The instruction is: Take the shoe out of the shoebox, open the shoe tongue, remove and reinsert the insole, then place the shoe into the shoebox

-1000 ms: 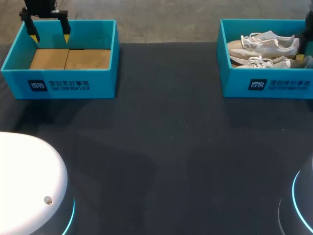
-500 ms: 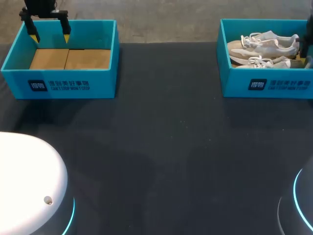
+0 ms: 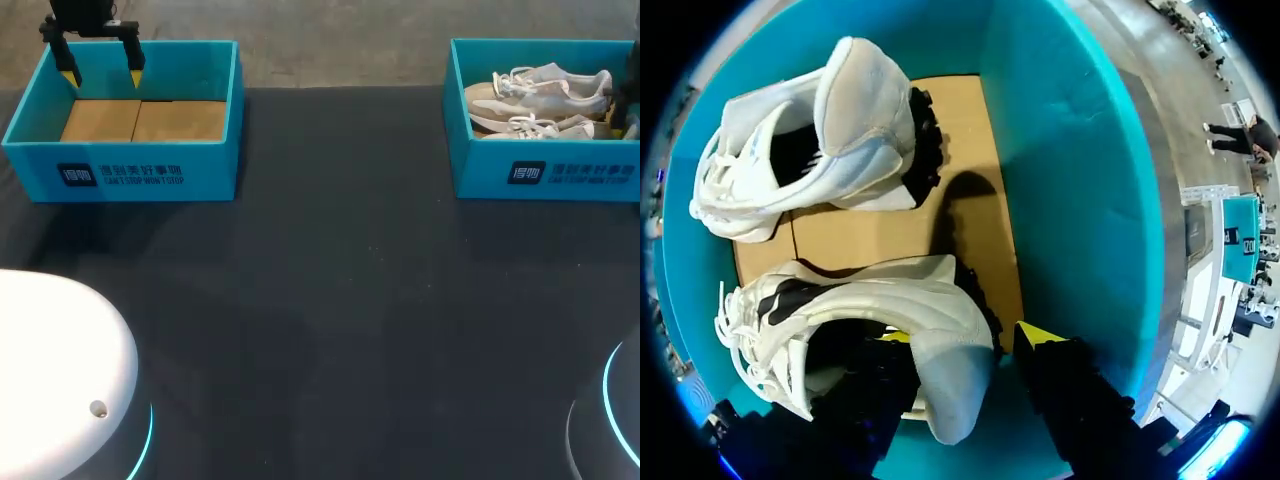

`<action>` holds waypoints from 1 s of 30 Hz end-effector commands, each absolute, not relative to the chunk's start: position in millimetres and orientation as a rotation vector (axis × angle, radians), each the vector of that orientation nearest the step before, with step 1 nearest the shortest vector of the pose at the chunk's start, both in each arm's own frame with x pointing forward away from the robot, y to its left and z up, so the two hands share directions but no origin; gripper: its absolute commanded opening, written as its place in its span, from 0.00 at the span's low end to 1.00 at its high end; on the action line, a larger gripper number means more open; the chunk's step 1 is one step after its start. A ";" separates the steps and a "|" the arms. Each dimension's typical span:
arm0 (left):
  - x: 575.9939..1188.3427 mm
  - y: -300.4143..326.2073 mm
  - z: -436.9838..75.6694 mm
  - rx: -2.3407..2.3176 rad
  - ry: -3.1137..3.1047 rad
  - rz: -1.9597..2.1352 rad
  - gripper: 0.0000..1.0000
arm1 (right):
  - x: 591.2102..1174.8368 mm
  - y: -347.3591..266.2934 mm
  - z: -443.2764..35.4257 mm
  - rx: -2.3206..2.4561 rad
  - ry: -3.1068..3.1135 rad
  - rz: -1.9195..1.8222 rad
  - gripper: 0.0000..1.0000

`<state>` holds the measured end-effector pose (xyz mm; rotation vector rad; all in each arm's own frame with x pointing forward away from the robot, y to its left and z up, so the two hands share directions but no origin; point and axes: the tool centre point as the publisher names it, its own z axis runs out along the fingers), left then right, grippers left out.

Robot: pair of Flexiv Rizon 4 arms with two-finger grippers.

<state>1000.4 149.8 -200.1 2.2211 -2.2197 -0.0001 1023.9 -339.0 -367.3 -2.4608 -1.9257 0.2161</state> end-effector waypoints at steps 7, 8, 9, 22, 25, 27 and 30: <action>1000.3 149.8 -199.9 2.221 -2.220 -0.001 1.00 | 1024.4 -339.2 -380.4 -2.449 -1.911 0.214 0.53; 1000.3 149.8 -199.9 2.221 -2.220 -0.001 1.00 | 1023.4 -339.0 -382.9 -2.447 -1.908 0.217 0.52; 1000.3 149.8 -199.9 2.221 -2.220 -0.001 1.00 | 1023.0 -339.0 -383.9 -2.446 -1.906 0.219 0.51; 1000.3 149.8 -199.9 2.221 -2.220 -0.001 1.00 | 1016.0 -334.9 -388.0 -2.448 -1.879 0.203 0.00; 1000.3 149.8 -199.9 2.221 -2.220 -0.001 1.00 | 1013.7 -333.0 -385.1 -2.456 -1.871 0.195 0.00; 1000.3 149.8 -199.9 2.221 -2.220 -0.001 1.00 | 1012.8 -331.4 -382.6 -2.461 -1.870 0.191 0.00; 1000.3 149.8 -199.9 2.221 -2.220 -0.001 1.00 | 1012.7 -329.3 -378.7 -2.472 -1.871 0.186 0.00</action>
